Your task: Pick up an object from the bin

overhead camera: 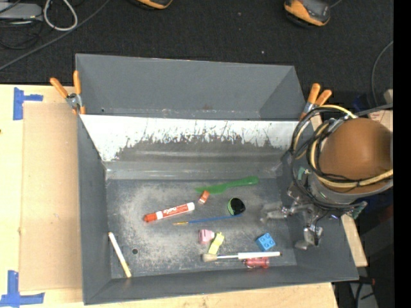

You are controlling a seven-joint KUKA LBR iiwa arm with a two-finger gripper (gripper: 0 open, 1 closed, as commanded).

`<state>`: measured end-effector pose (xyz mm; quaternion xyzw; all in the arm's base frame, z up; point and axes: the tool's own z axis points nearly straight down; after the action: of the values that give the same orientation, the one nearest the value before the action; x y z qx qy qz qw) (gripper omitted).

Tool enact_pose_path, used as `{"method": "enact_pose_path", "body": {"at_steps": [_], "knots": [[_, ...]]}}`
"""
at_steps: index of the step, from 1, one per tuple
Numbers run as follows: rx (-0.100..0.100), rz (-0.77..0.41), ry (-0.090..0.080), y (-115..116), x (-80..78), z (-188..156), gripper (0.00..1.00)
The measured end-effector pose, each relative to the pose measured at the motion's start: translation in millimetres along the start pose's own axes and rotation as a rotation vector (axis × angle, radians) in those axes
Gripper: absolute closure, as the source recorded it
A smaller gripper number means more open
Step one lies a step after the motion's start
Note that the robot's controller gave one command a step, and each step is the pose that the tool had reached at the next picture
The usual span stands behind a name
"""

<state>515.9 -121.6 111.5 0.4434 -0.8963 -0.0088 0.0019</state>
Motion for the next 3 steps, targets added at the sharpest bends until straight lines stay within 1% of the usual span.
{"method": "enact_pose_path", "body": {"at_steps": [1,2,3], "knots": [[-0.002,-0.173,0.002,-9,-4.9,5,0.00],[-0.001,-0.272,0.000,-6,-65.0,14,0.00],[-0.002,-0.658,-0.002,3,-53.9,16,0.00]]}}
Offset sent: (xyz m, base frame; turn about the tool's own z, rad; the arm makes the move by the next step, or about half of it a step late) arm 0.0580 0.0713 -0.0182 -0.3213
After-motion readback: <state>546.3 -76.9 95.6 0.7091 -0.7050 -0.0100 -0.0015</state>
